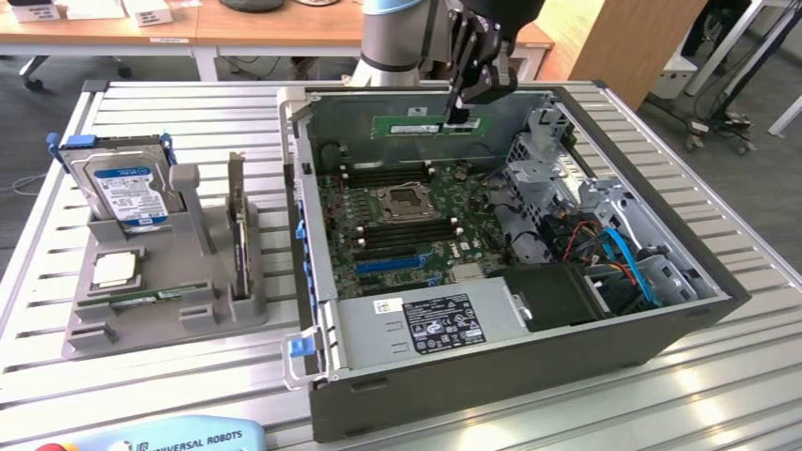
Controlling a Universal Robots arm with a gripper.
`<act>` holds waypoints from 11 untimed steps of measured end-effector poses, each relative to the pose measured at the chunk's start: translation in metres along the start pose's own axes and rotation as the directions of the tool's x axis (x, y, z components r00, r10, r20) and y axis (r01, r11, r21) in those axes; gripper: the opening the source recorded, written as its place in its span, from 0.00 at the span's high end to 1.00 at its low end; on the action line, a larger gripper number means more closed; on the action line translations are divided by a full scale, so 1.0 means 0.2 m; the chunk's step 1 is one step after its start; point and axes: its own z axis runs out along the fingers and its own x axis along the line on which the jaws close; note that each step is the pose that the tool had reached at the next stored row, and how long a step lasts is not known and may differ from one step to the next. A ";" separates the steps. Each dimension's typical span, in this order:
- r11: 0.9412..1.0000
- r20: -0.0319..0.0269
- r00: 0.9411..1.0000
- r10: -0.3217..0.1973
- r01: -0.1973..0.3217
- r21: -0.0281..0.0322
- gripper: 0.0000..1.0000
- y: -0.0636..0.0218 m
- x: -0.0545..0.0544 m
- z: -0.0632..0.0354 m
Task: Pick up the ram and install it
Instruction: 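Pick up the ram and move it above insertion slot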
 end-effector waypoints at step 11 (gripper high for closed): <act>1.000 0.007 1.000 0.000 0.000 0.002 0.88 -0.001 0.00 0.038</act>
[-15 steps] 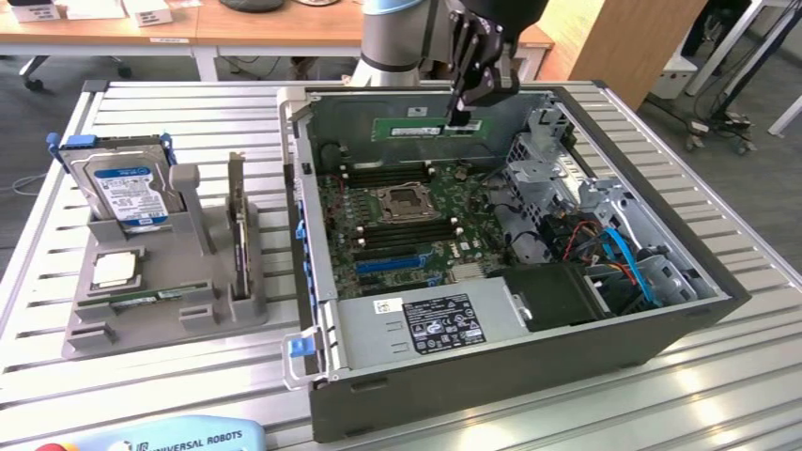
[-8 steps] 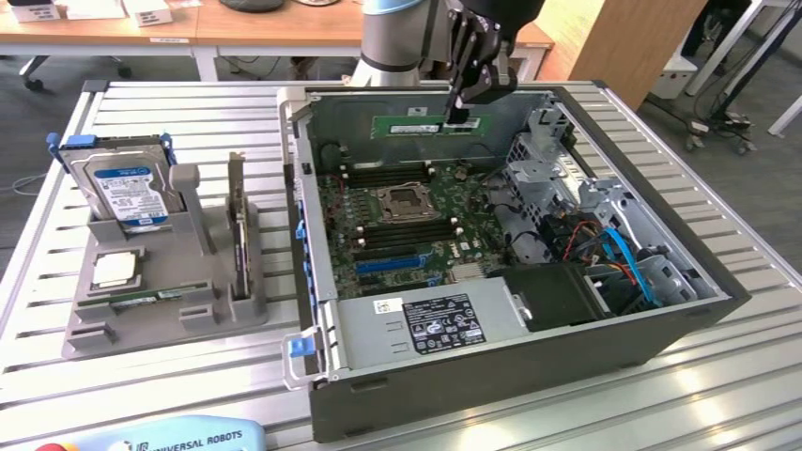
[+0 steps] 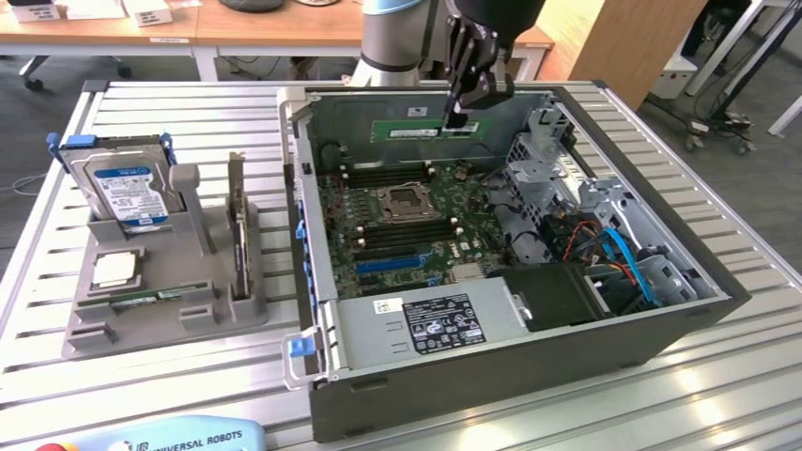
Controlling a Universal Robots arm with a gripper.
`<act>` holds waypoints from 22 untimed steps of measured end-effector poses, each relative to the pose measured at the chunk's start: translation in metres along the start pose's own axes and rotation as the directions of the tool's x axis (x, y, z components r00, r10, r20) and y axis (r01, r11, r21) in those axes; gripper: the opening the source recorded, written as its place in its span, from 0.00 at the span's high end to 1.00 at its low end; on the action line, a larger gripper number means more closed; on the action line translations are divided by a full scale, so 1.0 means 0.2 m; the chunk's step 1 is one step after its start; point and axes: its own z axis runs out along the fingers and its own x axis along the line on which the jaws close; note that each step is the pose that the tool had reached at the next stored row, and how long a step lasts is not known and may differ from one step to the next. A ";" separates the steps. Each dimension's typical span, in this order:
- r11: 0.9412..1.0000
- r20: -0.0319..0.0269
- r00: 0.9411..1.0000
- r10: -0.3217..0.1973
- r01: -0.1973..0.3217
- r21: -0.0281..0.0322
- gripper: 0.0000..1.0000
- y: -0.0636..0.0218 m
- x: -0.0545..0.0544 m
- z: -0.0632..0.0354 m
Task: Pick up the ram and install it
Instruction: 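Pick up the ram and move it above insertion slot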
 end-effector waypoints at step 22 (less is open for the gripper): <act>1.000 0.002 1.000 0.000 0.000 0.001 0.88 -0.027 0.01 0.070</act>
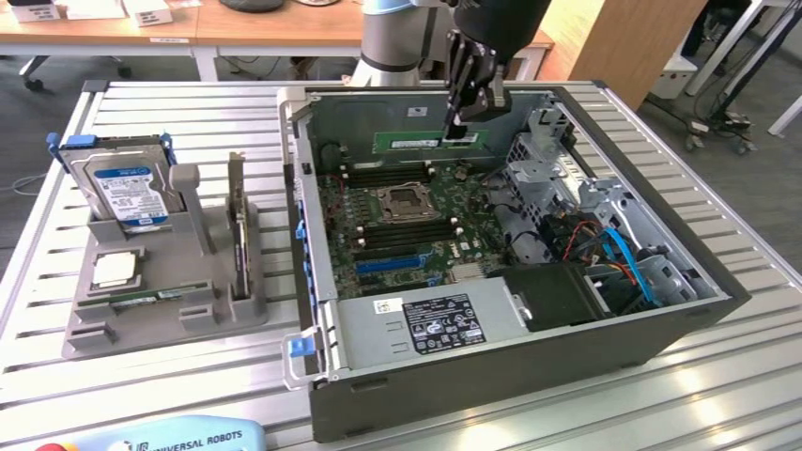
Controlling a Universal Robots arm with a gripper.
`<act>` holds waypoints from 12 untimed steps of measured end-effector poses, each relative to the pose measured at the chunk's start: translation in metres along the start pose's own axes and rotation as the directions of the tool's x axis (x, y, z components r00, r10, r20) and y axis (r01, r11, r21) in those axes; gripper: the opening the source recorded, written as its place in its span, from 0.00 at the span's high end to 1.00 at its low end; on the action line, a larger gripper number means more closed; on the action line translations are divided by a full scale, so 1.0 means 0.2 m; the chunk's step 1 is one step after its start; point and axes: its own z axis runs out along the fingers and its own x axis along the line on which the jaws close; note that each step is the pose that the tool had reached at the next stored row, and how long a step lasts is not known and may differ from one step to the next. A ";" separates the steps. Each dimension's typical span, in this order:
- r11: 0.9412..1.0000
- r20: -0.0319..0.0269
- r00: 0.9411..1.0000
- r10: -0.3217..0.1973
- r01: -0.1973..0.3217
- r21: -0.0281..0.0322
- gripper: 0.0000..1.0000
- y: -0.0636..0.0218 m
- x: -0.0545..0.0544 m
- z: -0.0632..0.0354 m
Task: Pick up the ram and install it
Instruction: 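Pick up the ram and move it above insertion slot, then insert the ram into the slot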
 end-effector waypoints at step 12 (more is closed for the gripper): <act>1.000 0.001 1.000 0.000 0.000 0.000 0.88 -0.042 0.00 0.000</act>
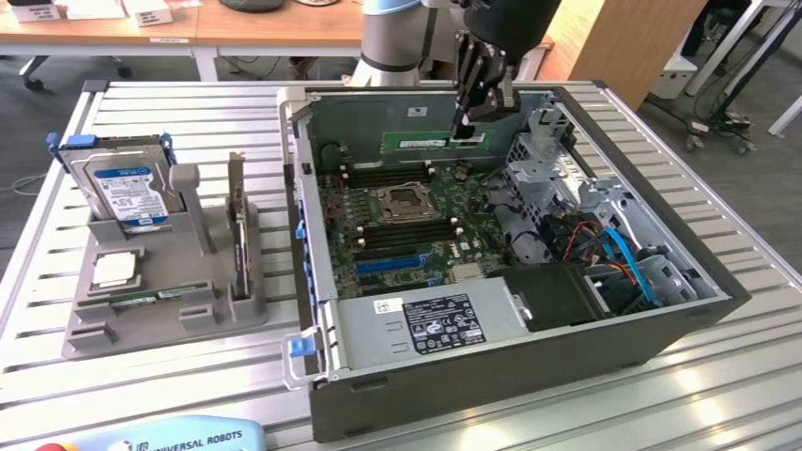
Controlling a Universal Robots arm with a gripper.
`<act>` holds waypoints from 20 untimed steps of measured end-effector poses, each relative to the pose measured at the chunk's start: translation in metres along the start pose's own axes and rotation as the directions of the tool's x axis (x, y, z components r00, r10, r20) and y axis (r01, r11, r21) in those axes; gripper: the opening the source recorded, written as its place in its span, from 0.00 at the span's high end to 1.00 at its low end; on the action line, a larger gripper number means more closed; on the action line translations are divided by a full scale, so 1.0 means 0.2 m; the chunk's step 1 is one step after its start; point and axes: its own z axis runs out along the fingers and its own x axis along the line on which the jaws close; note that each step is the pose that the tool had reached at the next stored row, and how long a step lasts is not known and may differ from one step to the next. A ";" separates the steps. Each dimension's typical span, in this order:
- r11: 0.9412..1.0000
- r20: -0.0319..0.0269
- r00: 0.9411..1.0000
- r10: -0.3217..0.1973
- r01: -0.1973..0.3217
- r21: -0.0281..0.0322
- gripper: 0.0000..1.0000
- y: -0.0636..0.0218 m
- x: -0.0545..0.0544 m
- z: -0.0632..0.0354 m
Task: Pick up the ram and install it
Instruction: 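Insert the ram into the slot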
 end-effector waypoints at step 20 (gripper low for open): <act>1.000 0.000 1.000 0.000 0.000 0.000 0.88 -0.004 0.01 0.103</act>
